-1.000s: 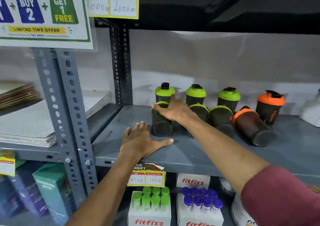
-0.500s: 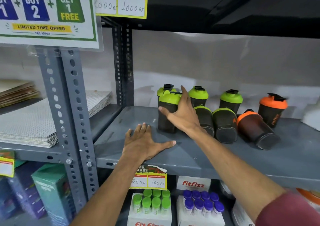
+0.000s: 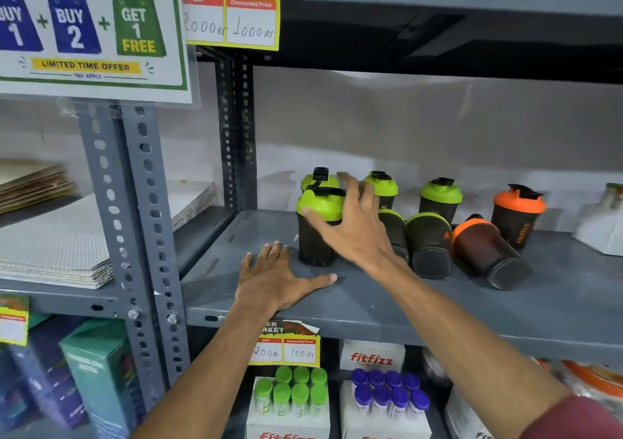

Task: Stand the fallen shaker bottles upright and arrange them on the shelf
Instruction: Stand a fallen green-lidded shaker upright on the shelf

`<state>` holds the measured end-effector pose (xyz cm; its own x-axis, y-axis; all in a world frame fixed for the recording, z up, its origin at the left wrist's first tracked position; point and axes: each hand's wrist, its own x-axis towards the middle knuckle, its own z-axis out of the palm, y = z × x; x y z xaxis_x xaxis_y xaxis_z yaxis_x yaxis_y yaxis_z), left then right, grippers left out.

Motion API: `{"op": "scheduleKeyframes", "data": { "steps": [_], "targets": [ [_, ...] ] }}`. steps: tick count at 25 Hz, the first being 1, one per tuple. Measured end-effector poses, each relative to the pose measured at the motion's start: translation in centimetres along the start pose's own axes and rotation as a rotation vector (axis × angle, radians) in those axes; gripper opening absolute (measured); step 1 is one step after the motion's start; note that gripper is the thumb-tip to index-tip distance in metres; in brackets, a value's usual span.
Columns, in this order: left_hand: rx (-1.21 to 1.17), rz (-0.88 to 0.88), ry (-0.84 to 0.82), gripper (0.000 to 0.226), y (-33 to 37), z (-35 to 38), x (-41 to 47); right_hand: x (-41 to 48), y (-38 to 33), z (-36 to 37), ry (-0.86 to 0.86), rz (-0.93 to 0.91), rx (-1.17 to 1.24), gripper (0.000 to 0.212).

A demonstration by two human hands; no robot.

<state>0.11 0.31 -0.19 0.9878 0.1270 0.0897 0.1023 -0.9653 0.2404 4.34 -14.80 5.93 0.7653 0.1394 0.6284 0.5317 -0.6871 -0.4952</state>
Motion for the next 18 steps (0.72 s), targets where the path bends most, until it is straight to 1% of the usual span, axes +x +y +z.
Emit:
{"op": "scheduleKeyframes", "data": {
  "steps": [1,2,3,6,8,11,15,18],
  "targets": [
    [-0.009,-0.002,-0.006,0.134,0.0,-0.1,0.0,0.6,0.1,-0.8,-0.005,-0.046,0.072,0.082],
    [-0.014,-0.004,-0.008,0.134,0.1,-0.2,-0.1,1.3,0.2,-1.8,-0.045,-0.101,0.106,0.076],
    [-0.014,-0.004,-0.005,0.134,0.1,-0.2,-0.1,2.1,0.2,-2.7,-0.114,-0.152,0.086,0.075],
    [-0.001,0.000,0.006,0.137,0.1,-0.1,0.0,4.3,0.2,-4.7,-0.403,-0.264,-0.052,0.072],
    [-0.011,0.001,0.010,0.136,0.0,0.0,0.0,5.2,0.1,-4.8,-0.505,-0.290,-0.092,0.064],
    [-0.024,0.005,0.017,0.137,-0.1,0.0,0.0,5.9,-0.1,-4.0,-0.473,-0.260,-0.131,0.059],
    [-0.020,0.006,0.017,0.138,-0.2,0.2,0.2,5.8,-0.8,-2.2,-0.338,-0.149,-0.233,0.063],
    [-0.018,0.012,0.023,0.138,-0.1,0.2,0.4,5.6,-1.4,-1.4,-0.280,-0.102,-0.262,0.067]
  ]
}}
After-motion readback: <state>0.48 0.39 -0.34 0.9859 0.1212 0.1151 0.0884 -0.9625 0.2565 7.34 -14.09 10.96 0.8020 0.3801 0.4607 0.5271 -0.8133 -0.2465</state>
